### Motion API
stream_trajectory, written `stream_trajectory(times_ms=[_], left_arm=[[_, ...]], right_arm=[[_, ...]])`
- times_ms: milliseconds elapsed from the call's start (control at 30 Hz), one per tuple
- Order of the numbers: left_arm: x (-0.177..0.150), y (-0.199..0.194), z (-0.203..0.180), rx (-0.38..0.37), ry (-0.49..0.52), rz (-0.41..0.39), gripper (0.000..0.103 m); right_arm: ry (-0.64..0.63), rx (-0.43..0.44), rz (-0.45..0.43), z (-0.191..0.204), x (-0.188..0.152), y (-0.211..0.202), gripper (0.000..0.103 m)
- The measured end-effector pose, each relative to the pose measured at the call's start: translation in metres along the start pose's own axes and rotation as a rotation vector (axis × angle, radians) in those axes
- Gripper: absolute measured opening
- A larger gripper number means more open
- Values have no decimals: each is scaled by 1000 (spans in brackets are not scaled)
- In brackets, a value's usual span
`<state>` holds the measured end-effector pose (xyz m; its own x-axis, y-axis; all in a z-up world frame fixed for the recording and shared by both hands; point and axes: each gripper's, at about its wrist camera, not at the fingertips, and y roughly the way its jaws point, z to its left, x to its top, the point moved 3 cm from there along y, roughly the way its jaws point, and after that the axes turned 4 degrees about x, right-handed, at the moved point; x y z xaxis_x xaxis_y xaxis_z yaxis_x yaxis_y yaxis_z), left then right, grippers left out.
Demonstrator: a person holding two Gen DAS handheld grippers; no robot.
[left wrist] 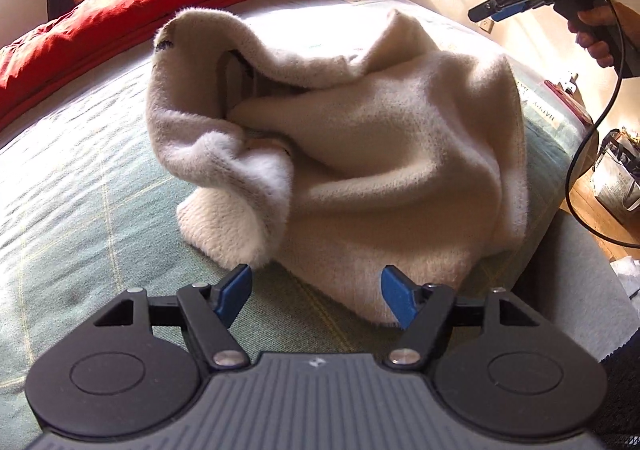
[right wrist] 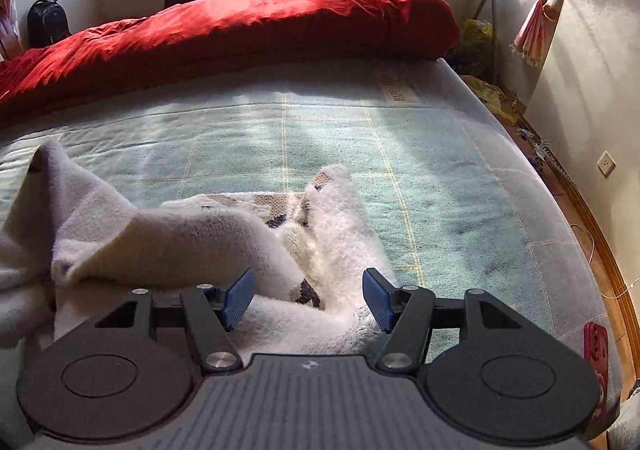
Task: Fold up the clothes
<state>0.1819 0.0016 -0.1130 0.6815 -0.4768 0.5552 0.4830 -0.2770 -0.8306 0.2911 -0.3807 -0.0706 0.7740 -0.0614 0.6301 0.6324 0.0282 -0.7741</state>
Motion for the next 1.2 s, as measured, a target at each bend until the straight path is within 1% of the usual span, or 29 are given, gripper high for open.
stream_trajectory(times_ms=[67, 133, 333, 467, 567, 733, 833, 1033, 1100, 1133, 1167, 1200], left_arm=[[1, 0, -5, 1, 12, -5, 73], [2, 1, -9, -4, 17, -8, 75], [3, 6, -14, -14, 18, 9, 76], [10, 9, -20, -27, 32, 12, 77], [16, 13, -26, -33, 50, 14, 77], [22, 20, -35, -48, 66, 29, 77], [23, 26, -39, -39, 80, 52, 77], [26, 30, -40, -27, 89, 76, 77], [27, 33, -39, -25, 75, 85, 77], [27, 34, -39, -26, 68, 93, 77], [27, 35, -40, -29, 66, 100, 77], [26, 35, -41, -32, 68, 104, 77]], right_arm=[[-16, 13, -6, 7, 3, 1, 65], [9, 29, -13, 4, 3, 3, 65], [172, 54, -8, -32, -5, 13, 66], [293, 77, 0, -59, -18, 19, 70], [367, 110, 19, -75, -30, 26, 72], [450, 164, 59, -86, -43, 48, 72], [480, 202, 76, -86, -45, 60, 72], [539, 278, 108, -86, -48, 86, 60], [558, 303, 119, -86, -50, 94, 49], [568, 316, 125, -86, -50, 99, 34], [578, 328, 130, -86, -51, 103, 23], [577, 338, 127, -84, -50, 102, 20]])
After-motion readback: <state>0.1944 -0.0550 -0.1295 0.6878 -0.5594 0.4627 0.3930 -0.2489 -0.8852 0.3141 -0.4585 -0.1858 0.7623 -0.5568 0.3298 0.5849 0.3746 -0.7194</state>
